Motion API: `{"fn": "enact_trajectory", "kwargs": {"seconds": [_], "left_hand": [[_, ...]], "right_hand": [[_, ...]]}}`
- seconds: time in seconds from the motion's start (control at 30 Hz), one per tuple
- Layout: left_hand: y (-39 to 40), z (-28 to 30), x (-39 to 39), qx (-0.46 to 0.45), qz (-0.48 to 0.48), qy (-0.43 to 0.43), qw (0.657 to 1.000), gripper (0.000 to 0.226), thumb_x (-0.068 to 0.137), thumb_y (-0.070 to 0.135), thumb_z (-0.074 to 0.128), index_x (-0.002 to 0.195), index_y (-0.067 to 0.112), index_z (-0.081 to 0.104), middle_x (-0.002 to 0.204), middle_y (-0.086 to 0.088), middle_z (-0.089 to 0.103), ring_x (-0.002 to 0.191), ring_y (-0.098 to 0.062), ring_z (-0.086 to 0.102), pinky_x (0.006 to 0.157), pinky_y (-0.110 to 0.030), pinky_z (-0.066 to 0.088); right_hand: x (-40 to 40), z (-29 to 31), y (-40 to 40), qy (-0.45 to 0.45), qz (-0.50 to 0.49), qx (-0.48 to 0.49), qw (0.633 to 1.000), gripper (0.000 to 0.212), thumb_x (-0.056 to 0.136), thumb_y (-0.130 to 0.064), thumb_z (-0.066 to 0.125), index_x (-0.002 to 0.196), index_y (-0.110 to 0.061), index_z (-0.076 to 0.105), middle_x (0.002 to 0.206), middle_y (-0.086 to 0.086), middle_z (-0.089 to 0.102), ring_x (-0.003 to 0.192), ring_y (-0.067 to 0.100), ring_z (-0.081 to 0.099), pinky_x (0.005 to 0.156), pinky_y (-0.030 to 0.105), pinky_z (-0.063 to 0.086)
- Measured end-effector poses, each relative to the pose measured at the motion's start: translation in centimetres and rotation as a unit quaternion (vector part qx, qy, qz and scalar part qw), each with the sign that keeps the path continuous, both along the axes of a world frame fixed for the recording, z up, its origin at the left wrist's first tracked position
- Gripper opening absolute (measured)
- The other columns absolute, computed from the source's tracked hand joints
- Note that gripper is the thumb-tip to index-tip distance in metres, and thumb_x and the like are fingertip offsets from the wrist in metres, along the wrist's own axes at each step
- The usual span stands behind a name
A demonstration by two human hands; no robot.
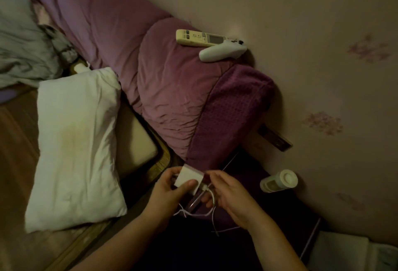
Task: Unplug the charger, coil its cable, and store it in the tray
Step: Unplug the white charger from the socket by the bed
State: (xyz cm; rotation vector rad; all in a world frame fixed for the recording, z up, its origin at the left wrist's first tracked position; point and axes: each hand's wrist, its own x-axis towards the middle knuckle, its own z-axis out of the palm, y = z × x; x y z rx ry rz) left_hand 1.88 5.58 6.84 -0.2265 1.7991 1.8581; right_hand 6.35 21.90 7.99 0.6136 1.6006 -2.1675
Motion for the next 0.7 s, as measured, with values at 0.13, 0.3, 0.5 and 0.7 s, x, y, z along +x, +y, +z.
{"fn": "enact_trajectory", "kwargs": {"seconds": [0.13, 0.3, 0.5, 0.7], "left_hand": [[-1.1, 0.3, 2.0, 0.042, 0.055, -0.064, 0.996, 0.045, 0.063, 0.015, 0.076, 0.104, 0.007, 0.059, 0.083, -0.008, 0.072, 0.067, -0.013, 0.07, 0.054, -0.02, 0.055], [-0.8, 0.6, 4.2, 0.086, 0.11, -0.136, 0.981, 0.019, 0.074, 0.013, 0.069, 0.089, 0.006, 0.06, 0.065, -0.006, 0.074, 0.06, -0.015, 0.07, 0.049, -0.022, 0.055], [0.6, 0.7, 5.7, 0.142, 0.153, -0.206, 0.956, 0.032, 0.073, 0.019, 0.066, 0.097, 0.002, 0.053, 0.093, -0.019, 0.068, 0.082, -0.027, 0.068, 0.08, -0.041, 0.055], [-5.1, 2.6, 0.5, -0.005, 0.299, -0.154, 0.942, 0.021, 0.093, 0.019, 0.048, 0.097, 0.0, 0.056, 0.085, -0.012, 0.059, 0.067, -0.016, 0.059, 0.04, -0.02, 0.053]], "right_hand": [[1.4, 0.0, -1.4, 0.018, 0.084, 0.104, 0.991, 0.015, 0.096, -0.019, 0.049, 0.09, -0.017, 0.063, 0.063, 0.001, 0.064, 0.053, 0.012, 0.056, 0.05, 0.019, 0.046], [2.2, -0.3, -2.4, 0.022, 0.125, 0.168, 0.978, 0.011, 0.095, -0.016, 0.049, 0.091, -0.012, 0.059, 0.06, -0.004, 0.058, 0.047, 0.005, 0.051, 0.044, 0.018, 0.04], [4.1, -0.2, -2.2, 0.08, 0.113, 0.267, 0.954, 0.014, 0.092, -0.018, 0.055, 0.086, -0.012, 0.065, 0.083, 0.01, 0.071, 0.077, 0.024, 0.066, 0.071, 0.042, 0.053], [6.5, -0.7, -0.2, 0.026, -0.093, 0.194, 0.976, 0.025, 0.089, -0.015, 0.059, 0.066, -0.023, 0.066, 0.041, -0.014, 0.042, 0.042, -0.001, 0.032, 0.039, 0.01, 0.027]]}}
